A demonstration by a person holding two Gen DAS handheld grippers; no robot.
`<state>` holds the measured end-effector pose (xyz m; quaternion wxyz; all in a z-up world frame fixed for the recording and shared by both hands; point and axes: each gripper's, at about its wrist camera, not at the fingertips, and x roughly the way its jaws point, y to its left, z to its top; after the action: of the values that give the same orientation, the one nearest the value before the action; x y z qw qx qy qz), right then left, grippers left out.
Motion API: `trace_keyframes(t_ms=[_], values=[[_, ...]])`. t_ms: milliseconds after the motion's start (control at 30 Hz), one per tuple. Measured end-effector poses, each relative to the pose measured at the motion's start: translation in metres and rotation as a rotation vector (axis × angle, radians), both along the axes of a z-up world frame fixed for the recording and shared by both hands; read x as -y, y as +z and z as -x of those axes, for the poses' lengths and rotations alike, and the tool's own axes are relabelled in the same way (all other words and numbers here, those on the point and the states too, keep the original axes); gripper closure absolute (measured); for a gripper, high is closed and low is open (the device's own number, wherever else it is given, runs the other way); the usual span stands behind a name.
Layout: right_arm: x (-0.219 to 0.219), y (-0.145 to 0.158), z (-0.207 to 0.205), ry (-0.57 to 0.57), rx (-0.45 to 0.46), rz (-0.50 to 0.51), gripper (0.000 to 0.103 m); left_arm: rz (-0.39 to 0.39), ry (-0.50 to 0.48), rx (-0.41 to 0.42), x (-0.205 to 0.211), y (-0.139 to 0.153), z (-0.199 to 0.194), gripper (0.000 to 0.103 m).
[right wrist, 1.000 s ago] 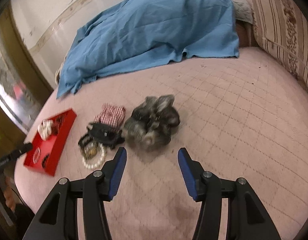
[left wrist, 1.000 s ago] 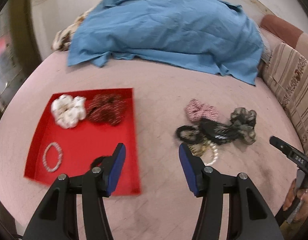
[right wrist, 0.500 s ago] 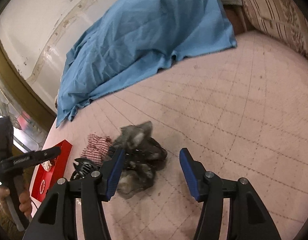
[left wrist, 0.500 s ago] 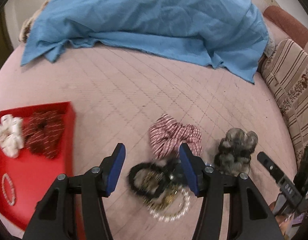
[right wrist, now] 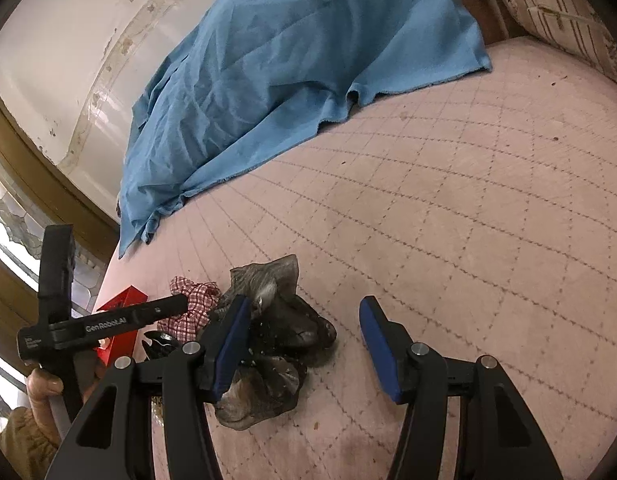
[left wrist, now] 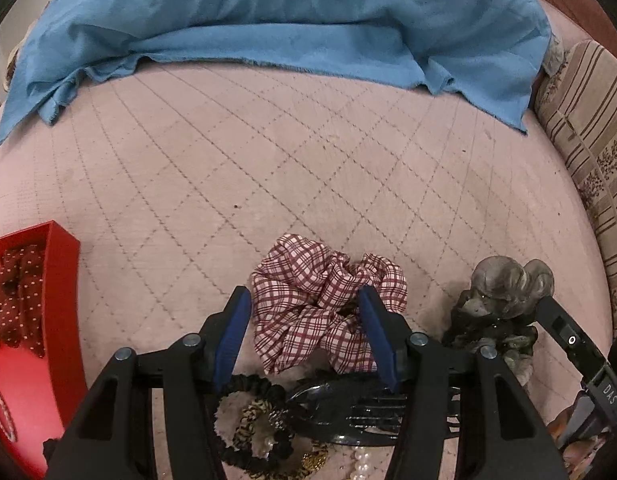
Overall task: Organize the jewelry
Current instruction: 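Grasp the pink plaid scrunchie with the left tool while the right tool grasps the grey scrunchie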
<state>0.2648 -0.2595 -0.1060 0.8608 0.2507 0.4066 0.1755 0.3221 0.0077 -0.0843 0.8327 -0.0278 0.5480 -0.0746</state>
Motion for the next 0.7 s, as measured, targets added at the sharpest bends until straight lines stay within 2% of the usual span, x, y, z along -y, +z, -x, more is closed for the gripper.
trace_keyframes(t_ms=[100,133,167,200,233,300,333,433,533,700], values=[[-0.006,-0.002,-0.002,0.022,-0.006,0.005,0.042,0.011,-0.006,-0.017,0.001,-0.004,-0.002,0.048],[-0.009,-0.002,-0.002,0.029,-0.004,0.009,0.048,0.014,-0.012,-0.023,0.001,-0.005,-0.002,0.048],[-0.011,-0.003,-0.002,0.036,-0.002,0.013,0.053,0.015,-0.020,-0.026,0.001,-0.005,-0.001,0.056],[-0.014,-0.004,-0.003,0.046,-0.004,0.014,0.068,0.014,-0.029,-0.027,0.002,-0.004,-0.001,0.074],[-0.016,-0.005,-0.003,0.058,-0.008,0.010,0.076,0.008,-0.036,-0.033,0.003,-0.004,-0.001,0.082],[-0.019,-0.003,0.000,0.067,0.000,0.008,0.080,0.003,-0.036,-0.025,0.002,0.000,0.002,0.090],[-0.020,-0.002,0.001,0.070,0.004,0.009,0.084,0.003,-0.034,-0.015,0.001,0.003,0.005,0.092],[-0.021,0.002,0.005,0.072,0.022,0.010,0.087,0.002,-0.027,0.013,0.000,0.015,0.013,0.093],[-0.018,0.004,0.007,0.059,0.025,0.006,0.088,-0.004,-0.038,0.052,0.001,0.032,0.023,0.093],[-0.006,0.009,0.011,0.012,0.032,-0.015,0.088,-0.059,-0.067,0.136,0.006,0.062,0.048,0.093]])
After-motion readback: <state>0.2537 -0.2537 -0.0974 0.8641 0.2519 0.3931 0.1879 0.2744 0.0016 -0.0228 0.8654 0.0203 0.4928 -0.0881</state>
